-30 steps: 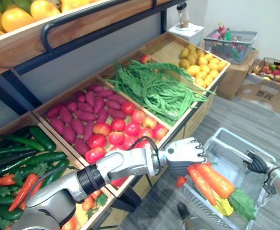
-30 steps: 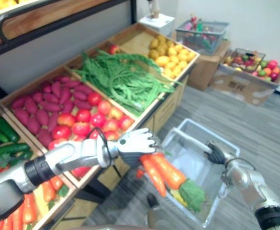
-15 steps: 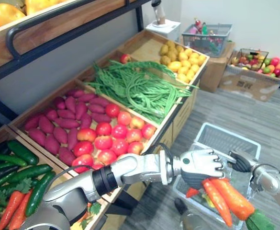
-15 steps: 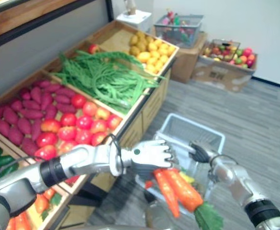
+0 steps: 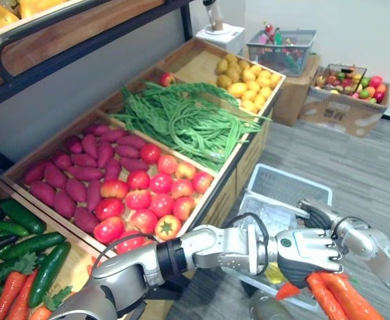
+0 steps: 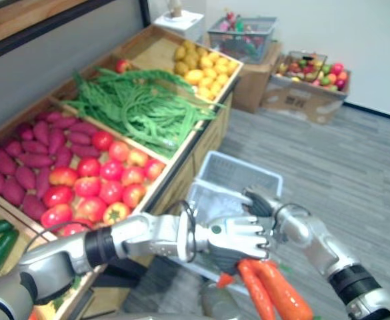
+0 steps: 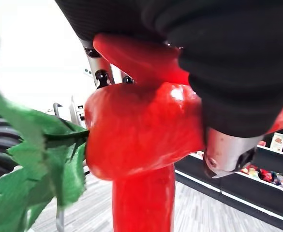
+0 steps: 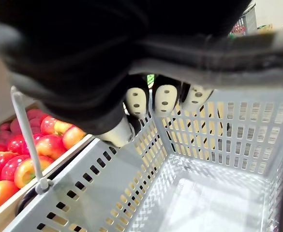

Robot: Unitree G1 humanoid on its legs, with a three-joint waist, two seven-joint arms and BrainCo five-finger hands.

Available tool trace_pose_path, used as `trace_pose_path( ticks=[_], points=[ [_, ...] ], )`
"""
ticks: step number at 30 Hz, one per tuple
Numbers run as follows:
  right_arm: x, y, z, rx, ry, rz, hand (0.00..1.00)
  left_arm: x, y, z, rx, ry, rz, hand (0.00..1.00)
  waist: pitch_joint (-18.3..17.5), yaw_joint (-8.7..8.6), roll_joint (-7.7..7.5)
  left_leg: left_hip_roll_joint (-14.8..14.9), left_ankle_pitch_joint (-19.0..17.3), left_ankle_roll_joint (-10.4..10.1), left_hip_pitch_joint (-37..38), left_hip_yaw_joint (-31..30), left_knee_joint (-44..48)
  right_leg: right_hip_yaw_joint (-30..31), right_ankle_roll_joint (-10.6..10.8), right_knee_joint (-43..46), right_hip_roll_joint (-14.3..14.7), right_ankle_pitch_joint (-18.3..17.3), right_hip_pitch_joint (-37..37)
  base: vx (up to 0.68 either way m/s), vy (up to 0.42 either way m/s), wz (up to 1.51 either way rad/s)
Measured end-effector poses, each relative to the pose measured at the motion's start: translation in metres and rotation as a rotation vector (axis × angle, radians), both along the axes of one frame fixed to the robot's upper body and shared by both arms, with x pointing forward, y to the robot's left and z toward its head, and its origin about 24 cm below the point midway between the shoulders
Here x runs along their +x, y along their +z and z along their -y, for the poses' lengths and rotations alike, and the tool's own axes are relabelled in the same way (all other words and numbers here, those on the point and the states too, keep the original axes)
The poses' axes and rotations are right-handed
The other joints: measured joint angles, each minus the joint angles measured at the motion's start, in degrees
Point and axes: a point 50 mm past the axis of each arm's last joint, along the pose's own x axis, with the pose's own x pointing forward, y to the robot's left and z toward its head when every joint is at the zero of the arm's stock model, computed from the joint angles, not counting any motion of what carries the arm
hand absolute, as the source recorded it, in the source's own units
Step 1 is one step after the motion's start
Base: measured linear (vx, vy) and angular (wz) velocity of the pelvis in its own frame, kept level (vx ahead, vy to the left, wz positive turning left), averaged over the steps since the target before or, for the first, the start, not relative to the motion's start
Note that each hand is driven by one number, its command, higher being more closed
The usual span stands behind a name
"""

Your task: Pick vegetable in the basket

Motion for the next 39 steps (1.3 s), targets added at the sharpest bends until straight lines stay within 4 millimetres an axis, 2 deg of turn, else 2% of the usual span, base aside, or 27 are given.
trace_pose_path(
  ticks=[7, 11, 12, 16, 23, 30, 39],
  points=[
    [0.005, 0.016, -0.013, 0.066, 0.045, 0.046, 1.0, 0.012, -0.017, 0.004, 0.086, 0.062, -0.035, 1.0, 0.15, -0.78, -0.15, 0.03, 0.0, 0.0, -0.08, 0.82, 0.21, 0.65, -0.06, 0.09, 0.34, 0.26, -0.75, -0.02, 0.001, -0.06],
    [0.005, 0.025, -0.026, 0.109, 0.098, 0.054, 1.0, 0.025, -0.032, 0.003, 0.144, 0.142, -0.061, 1.0, 0.82, -1.06, -1.02, 0.45, -0.22, -0.06, -0.08, 1.47, 0.92, 1.3, -0.06, 0.09, 0.88, 0.47, -0.9, -0.03, -0.009, -0.09],
    [0.006, 0.027, -0.029, 0.117, 0.116, 0.053, 1.0, 0.027, -0.035, 0.003, 0.157, 0.156, -0.061, 0.0, 0.94, -1.19, -1.19, 0.46, -0.22, -0.06, -0.1, 1.61, 0.96, 1.43, -0.09, 0.08, 0.97, 0.54, -1.03, -0.03, -0.01, -0.1],
    [0.004, 0.031, -0.042, 0.127, 0.174, 0.055, 1.0, 0.039, -0.047, 0.001, 0.196, 0.238, -0.08, 0.0, 1.07, -1.03, -1.36, 0.81, -0.29, -0.18, -0.21, 2.87, 1.58, 2.43, -0.17, 0.01, 1.75, 0.96, -1.97, -0.01, -0.005, -0.14],
    [0.005, 0.035, -0.044, 0.155, 0.189, 0.036, 1.0, 0.054, -0.063, -0.005, 0.277, 0.335, -0.063, 0.0, 1.12, -1.19, -1.45, 1.16, -0.36, -0.27, -0.2, 3.25, 1.89, 2.7, -0.19, -0.07, 2.08, 1.0, -2.12, -0.02, -0.015, -0.04],
    [0.004, 0.035, -0.043, 0.182, 0.185, 0.019, 1.0, 0.066, -0.065, -0.012, 0.288, 0.395, -0.076, 0.0, 1.13, -1.17, -1.47, 1.27, -0.43, -0.2, -1.21, 3.22, 2.09, 2.7, -0.18, -0.63, 1.92, 1.56, -2.89, -0.04, -0.025, 0.0],
    [-0.007, 0.018, -0.031, 0.185, 0.131, -0.047, 1.0, 0.084, -0.072, -0.037, 0.343, 0.496, -0.085, 0.0, 1.16, -1.07, -1.46, 4.2, -1.08, -0.03, -2.26, 2.67, 4.88, 0.89, -0.44, -1.97, 2.09, 1.96, -2.8, -0.02, -0.027, 0.07]
  ],
)
